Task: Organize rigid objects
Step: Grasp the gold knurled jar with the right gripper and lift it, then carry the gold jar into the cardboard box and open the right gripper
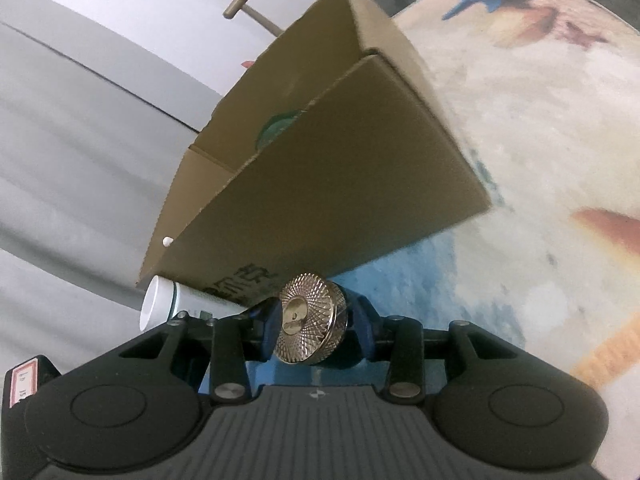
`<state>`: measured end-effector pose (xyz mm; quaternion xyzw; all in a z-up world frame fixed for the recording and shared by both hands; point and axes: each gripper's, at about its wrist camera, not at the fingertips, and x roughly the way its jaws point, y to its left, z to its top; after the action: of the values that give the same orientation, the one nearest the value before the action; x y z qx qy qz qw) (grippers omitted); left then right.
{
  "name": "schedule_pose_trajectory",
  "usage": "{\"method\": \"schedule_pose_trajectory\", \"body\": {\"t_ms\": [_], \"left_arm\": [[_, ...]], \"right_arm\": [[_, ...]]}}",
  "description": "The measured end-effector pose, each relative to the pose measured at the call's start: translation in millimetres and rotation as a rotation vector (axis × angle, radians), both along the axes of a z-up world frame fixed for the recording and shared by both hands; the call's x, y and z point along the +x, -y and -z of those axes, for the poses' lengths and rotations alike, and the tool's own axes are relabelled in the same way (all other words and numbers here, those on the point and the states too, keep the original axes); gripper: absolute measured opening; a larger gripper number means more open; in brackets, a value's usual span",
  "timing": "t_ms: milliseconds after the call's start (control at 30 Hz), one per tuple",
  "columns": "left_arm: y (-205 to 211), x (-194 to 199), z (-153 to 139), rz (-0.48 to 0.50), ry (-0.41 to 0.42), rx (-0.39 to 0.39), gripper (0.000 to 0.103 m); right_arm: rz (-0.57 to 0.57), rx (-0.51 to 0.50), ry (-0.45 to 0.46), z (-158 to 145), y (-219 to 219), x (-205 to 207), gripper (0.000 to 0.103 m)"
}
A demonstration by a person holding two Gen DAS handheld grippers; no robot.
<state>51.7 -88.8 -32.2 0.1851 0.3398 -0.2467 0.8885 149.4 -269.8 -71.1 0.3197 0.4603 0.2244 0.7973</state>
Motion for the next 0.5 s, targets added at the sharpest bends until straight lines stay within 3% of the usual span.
{"method": "schedule_pose_trajectory", "body": {"t_ms": [200,500], "left_arm": [[-6.2,1.5,-3.4,0.024,0.033,0.014,0.093],[-8.3,13.8,8.1,-0.033,-0.043,0.016,0.064]], "right_arm": [[0.024,-0.009,-0.005,0.2,8.6,-16.4,0.042],[0.036,0.024,-0.026,8.5,10.6,-13.3,0.042]]}}
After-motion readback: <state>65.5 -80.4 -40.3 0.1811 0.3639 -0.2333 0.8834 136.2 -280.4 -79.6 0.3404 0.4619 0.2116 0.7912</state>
